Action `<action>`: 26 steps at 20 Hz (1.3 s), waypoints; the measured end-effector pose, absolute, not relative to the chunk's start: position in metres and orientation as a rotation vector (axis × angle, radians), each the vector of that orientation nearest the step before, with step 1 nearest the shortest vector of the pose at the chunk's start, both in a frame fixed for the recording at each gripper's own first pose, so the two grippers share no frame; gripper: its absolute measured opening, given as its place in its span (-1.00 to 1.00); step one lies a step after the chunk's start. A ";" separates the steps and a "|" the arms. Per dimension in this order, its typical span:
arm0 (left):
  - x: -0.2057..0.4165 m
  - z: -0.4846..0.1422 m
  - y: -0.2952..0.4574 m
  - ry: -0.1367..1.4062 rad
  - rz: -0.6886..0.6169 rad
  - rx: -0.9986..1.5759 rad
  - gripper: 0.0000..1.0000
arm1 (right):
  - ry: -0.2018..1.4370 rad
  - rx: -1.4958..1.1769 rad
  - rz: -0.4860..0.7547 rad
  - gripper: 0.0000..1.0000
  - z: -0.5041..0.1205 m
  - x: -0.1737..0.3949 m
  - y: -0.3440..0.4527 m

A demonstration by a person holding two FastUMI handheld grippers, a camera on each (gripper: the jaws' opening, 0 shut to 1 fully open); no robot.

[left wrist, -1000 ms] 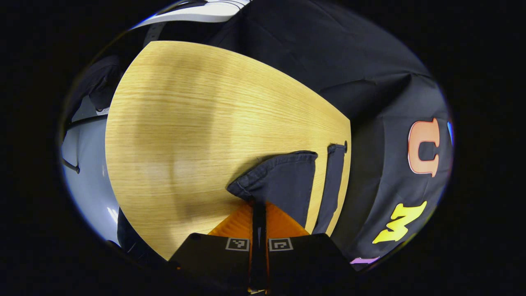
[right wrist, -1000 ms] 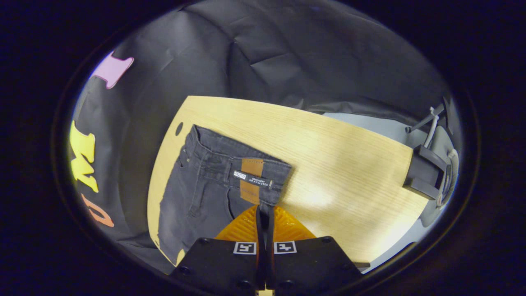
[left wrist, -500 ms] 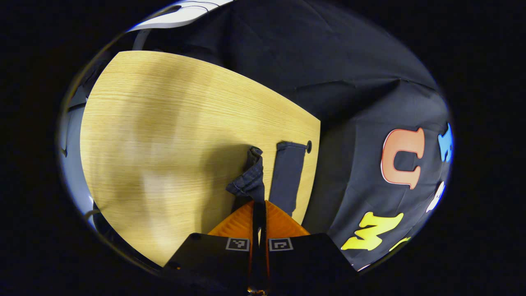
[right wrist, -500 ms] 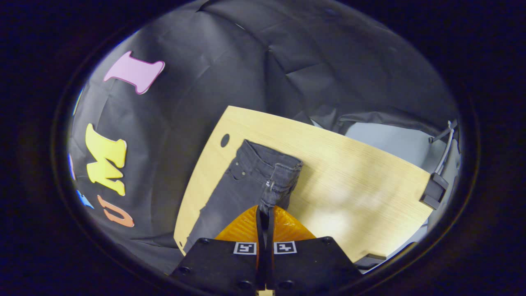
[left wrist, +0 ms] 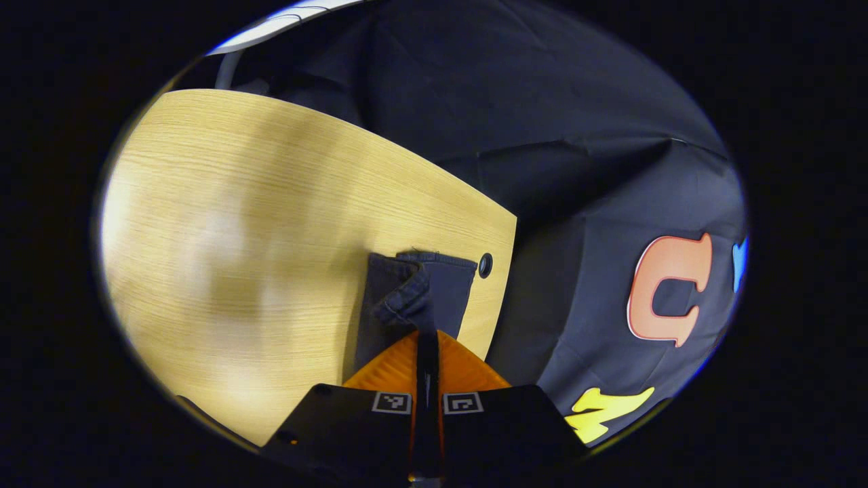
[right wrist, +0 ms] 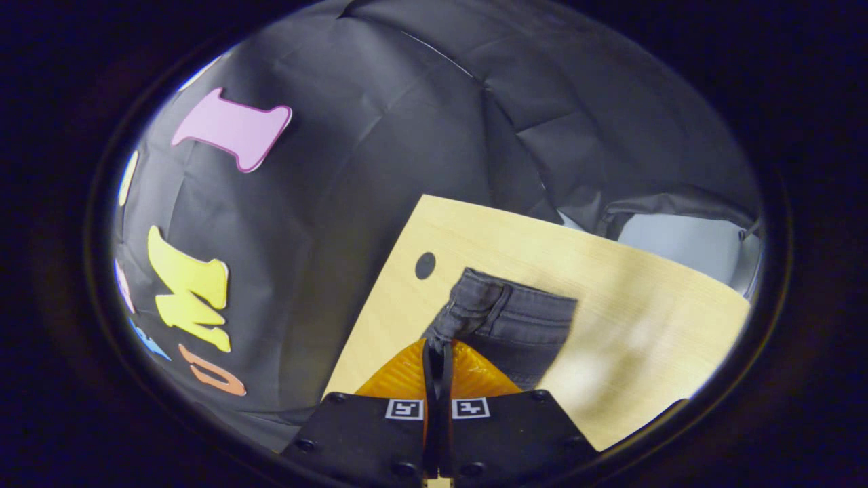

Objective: Grasp the waist and the cuffs of the jeans and fold them to make the two legs overlap; first hold the waist and fold one-third of the jeans toward the cuffs, then hold the cuffs and fold the remaining one-third in the same direction to finish folding.

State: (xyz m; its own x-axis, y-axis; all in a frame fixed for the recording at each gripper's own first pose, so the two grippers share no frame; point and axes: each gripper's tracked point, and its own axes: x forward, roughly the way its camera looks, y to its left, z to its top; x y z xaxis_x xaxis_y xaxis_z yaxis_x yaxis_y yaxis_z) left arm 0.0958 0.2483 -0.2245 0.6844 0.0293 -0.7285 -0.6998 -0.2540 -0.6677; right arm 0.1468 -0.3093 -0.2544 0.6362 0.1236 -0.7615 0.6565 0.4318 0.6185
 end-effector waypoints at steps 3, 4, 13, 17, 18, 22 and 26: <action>0.129 -0.234 0.256 0.549 0.792 -1.676 -0.94 | 0.854 1.072 -0.395 -0.99 -0.272 0.177 -0.302; 0.142 -0.235 0.256 0.554 0.790 -1.657 -0.93 | 0.854 1.060 -0.399 -0.99 -0.278 0.186 -0.302; 0.258 -0.285 0.249 0.646 0.753 -1.473 -0.94 | 0.888 1.016 -0.443 -0.99 -0.344 0.226 -0.303; 0.265 -0.300 0.245 0.673 0.761 -1.445 -0.93 | 0.902 0.978 -0.447 -0.99 -0.359 0.229 -0.299; 0.264 -0.301 0.244 0.680 0.753 -1.424 -0.94 | 0.906 0.965 -0.450 -0.99 -0.360 0.228 -0.299; 0.249 -0.274 0.259 0.655 0.709 -1.208 -0.34 | 0.882 0.999 -0.376 -0.37 -0.355 0.241 -0.286; 0.249 -0.245 0.271 0.619 0.642 -1.036 0.97 | 0.862 0.932 -0.382 0.92 -0.341 0.236 -0.287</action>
State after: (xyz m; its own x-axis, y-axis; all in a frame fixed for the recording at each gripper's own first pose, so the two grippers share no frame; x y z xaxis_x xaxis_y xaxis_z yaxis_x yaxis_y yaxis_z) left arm 0.2489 0.2711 -0.2455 0.6604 0.1862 -0.7275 -0.7338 0.3658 -0.5725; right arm 0.2359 -0.2869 -0.3407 0.6167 0.0664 -0.7844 0.6260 0.5629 0.5398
